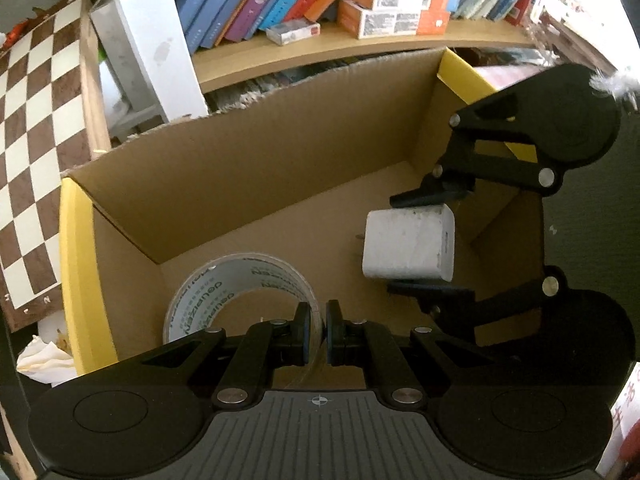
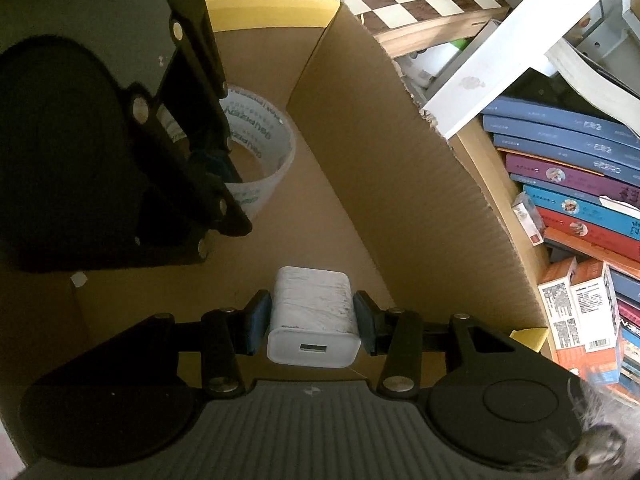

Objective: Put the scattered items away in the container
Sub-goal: 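Lower the tape and charger into the box and open both tools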

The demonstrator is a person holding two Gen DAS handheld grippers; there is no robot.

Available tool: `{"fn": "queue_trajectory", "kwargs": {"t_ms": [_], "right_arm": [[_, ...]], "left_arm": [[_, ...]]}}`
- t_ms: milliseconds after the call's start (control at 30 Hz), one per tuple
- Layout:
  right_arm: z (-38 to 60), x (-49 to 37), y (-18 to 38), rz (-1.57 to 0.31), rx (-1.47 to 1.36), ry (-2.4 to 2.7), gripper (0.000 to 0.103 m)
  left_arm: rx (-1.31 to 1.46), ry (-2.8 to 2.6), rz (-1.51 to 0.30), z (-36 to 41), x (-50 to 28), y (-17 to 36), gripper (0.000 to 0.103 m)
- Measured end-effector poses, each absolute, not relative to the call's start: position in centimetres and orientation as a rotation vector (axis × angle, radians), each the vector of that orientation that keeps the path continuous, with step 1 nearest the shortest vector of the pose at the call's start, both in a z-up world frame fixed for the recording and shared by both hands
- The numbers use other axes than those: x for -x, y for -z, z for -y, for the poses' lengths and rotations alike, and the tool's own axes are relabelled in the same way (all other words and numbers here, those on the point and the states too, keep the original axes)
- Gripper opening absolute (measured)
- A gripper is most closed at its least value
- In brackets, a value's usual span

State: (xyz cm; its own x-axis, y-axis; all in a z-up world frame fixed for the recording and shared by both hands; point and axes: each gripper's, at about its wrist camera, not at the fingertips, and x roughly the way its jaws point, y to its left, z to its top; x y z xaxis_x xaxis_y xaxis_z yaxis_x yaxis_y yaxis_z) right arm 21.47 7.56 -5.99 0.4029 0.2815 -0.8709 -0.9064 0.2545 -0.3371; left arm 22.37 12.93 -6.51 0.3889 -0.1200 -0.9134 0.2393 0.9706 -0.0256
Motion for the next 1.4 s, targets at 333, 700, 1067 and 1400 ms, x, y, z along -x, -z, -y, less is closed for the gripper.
{"fn": "queue_trajectory", "kwargs": {"t_ms": [333, 700, 1067, 1400], "right_arm": [[-8.0, -21.1, 6.0, -0.788, 0.997, -0.927, 0.043], [-8.5, -21.2, 5.7, -0.798, 0.999, -0.927, 0.043], [-8.3, -21.4, 5.8, -0.794, 0.99, -0.919, 0.046], [-7.8, -20.9, 5.3, -0.765, 0.968, -0.89, 0.059]], "left_arm": [[-0.125, 0.238, -1.161, -12.8, -22.4, 6.7, 0.01], [-0.121, 0.232, -1.152, -13.0, -22.5, 6.8, 0.012], [-0.132, 0.218, -1.134, -13.0, -22.2, 6.6, 0.036], [-0.168, 0.183, -1.073, -12.7, -21.4, 6.2, 0.053]]}}
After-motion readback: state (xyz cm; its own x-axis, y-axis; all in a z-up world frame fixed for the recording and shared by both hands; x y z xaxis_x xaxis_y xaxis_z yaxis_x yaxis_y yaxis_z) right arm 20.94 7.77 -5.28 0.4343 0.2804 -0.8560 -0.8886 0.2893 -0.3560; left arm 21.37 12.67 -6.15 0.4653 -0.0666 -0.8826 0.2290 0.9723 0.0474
